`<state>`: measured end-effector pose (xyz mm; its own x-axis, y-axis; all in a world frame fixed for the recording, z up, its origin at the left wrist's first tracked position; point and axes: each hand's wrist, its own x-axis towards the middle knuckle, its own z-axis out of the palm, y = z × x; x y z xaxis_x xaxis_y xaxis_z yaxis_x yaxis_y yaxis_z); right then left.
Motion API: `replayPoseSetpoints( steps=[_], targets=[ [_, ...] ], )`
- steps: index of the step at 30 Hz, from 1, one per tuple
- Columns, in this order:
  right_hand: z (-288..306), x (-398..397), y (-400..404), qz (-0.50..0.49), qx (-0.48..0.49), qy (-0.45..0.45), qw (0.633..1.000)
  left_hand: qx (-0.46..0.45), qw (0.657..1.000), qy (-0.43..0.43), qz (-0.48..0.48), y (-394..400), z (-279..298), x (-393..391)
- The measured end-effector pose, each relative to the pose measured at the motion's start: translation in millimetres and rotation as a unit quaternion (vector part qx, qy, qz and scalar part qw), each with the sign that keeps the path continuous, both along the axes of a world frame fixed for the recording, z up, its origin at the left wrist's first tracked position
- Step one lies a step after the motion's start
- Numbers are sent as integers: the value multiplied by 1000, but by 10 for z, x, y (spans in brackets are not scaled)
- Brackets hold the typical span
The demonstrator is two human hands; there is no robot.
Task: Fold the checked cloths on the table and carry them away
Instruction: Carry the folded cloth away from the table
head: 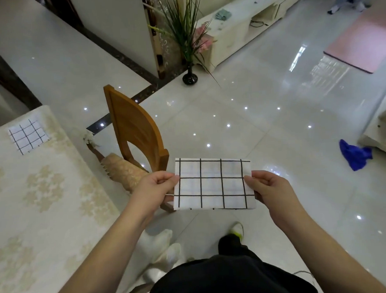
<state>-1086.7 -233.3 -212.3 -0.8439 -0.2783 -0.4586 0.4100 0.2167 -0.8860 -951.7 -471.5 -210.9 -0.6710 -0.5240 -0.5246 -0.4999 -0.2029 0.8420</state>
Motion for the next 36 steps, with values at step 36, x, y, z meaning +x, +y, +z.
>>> replayPoseSetpoints(
  steps=[36],
  targets=[
    [-70,-3779,-3342,297,14,-7,955,22,961,6,276,-2159,-254,-2663]
  ],
)
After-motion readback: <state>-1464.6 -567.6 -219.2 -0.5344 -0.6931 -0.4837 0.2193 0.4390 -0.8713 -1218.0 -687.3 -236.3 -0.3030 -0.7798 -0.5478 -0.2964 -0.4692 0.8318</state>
